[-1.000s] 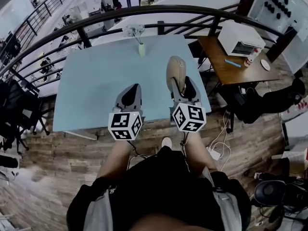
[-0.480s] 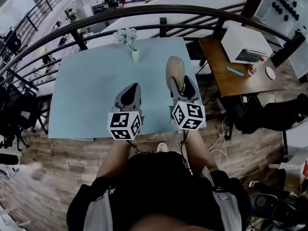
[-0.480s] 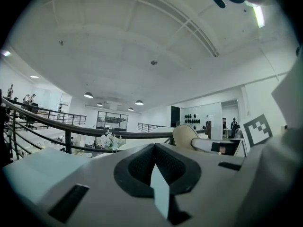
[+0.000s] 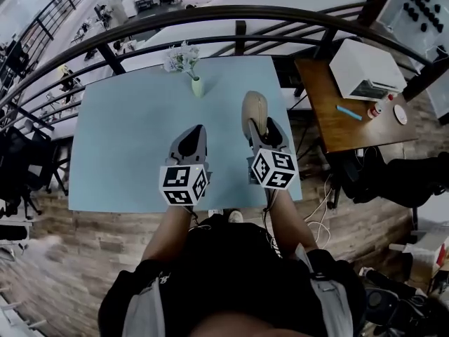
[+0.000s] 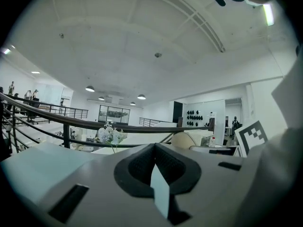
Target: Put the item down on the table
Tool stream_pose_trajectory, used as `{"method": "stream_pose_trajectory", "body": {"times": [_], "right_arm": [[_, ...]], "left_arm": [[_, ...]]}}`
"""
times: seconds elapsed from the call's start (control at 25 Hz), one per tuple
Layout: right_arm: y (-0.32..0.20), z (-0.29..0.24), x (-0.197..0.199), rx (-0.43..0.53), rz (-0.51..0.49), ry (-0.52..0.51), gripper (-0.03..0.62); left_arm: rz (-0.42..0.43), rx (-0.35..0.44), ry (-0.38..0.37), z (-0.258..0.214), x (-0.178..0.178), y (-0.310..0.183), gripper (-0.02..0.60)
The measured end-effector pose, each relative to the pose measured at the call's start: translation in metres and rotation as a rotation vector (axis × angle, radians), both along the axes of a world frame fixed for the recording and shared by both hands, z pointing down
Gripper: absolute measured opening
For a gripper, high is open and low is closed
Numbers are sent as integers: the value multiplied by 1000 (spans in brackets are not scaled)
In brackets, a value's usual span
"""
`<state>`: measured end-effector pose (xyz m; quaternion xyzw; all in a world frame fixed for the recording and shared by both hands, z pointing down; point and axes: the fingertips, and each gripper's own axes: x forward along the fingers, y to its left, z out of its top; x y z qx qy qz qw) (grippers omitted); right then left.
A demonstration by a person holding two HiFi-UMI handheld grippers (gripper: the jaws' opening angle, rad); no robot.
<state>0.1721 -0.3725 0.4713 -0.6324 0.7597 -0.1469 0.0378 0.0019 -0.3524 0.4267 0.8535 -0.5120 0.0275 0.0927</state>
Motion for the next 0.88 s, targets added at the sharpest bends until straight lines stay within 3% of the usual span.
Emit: {"method": "stream_pose_trajectory", "body": {"times": [0.24, 0.52, 0.88], "right_arm": [[-40, 44, 5, -110, -8, -108, 233], [-77, 107, 10, -281, 7, -378, 232], [-98, 210, 13, -502, 86, -647, 229]], "left_arm": [[6, -42, -7, 21, 2, -33, 14], [-12, -94, -16, 42, -6, -59, 14], [-37, -162, -34, 72, -22, -78, 14]]}}
